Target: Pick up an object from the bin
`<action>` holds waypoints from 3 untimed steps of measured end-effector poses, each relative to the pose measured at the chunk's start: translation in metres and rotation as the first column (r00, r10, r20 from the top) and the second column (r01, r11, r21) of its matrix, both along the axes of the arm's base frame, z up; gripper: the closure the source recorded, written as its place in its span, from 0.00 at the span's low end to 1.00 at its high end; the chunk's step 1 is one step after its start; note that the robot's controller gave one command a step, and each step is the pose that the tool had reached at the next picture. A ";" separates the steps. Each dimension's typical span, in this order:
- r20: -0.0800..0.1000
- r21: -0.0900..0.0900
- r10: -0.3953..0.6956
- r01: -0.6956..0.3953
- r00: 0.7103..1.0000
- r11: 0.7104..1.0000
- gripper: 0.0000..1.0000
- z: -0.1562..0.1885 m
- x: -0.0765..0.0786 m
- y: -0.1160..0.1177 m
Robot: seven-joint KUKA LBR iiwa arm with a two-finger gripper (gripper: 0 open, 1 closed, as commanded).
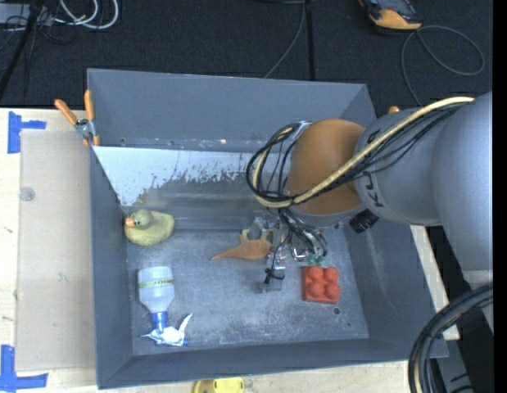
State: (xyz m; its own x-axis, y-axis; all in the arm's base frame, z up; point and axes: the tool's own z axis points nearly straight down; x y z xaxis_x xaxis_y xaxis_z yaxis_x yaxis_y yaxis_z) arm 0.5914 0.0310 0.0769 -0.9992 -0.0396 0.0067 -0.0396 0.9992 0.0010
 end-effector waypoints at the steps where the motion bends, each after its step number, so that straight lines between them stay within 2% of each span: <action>1: 0.003 0.000 -0.103 0.103 0.995 0.995 1.00 -0.010 0.001 0.003; 3: -0.003 0.000 -0.121 0.121 0.993 0.993 1.00 -0.002 -0.001 0.004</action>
Offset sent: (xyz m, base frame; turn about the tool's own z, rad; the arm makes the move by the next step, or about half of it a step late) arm 0.0000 0.0000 0.0000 0.0000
